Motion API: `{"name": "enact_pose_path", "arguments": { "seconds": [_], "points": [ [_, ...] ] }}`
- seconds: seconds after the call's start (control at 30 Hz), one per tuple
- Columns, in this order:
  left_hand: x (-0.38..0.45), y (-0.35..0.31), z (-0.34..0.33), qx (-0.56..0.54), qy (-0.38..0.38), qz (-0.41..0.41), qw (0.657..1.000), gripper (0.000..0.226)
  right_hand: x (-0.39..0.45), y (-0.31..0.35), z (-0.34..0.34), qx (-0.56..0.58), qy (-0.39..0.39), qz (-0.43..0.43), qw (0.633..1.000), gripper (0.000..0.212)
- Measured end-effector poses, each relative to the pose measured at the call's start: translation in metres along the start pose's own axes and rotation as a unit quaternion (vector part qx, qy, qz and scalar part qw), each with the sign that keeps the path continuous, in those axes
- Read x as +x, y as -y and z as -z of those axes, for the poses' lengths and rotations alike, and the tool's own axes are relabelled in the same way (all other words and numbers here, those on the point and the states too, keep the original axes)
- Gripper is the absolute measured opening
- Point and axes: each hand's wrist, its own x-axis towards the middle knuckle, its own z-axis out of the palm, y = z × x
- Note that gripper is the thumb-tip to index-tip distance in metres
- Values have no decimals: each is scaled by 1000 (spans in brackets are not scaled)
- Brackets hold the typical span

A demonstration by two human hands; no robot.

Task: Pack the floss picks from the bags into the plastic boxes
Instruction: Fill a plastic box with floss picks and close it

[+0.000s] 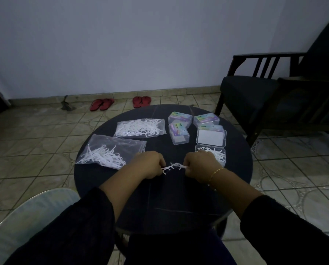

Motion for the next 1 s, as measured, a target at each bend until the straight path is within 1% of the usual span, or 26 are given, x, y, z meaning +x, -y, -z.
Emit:
{"name": "enact_pose_path", "arguments": {
  "seconds": [0.07,0.17,0.23,0.37,0.47,0.67,0.77,0.83,0.9,1.0],
  "points": [
    [4,-2,-2,-4,-2,-14,1000,30,1,-9,13,27,-20,-5,999,19],
    [11,-5,-5,-10,-5,-28,1000,31,2,-28,30,54,-40,-23,997,19],
    [14,-7,-5,-11,-11,-31,999,28,4,-41,37,52,-63,-28,996,19],
    [19,-9,-6,-20,-24,-32,999,17,10,-57,40,58,-85,-35,994,23],
    [24,-11,-6,6,-23,-40,999,12,17,-64,36,39,-82,-31,995,24],
    [28,-11,-5,18,-1,-33,999,13,16,-78,27,8,-52,-51,997,25],
    [27,-15,-1,18,5,-35,999,10,10,-84,22,54,-97,-68,992,25],
    [27,-17,1,49,-18,-58,997,9,5,-89,18,85,-145,-78,983,24],
    [28,-19,2,89,-42,-84,992,12,-1,-92,13,100,-174,-91,975,24],
    [29,-21,2,122,-47,-92,987,20,-8,-94,6,118,-202,-104,967,25]
  ]
}}
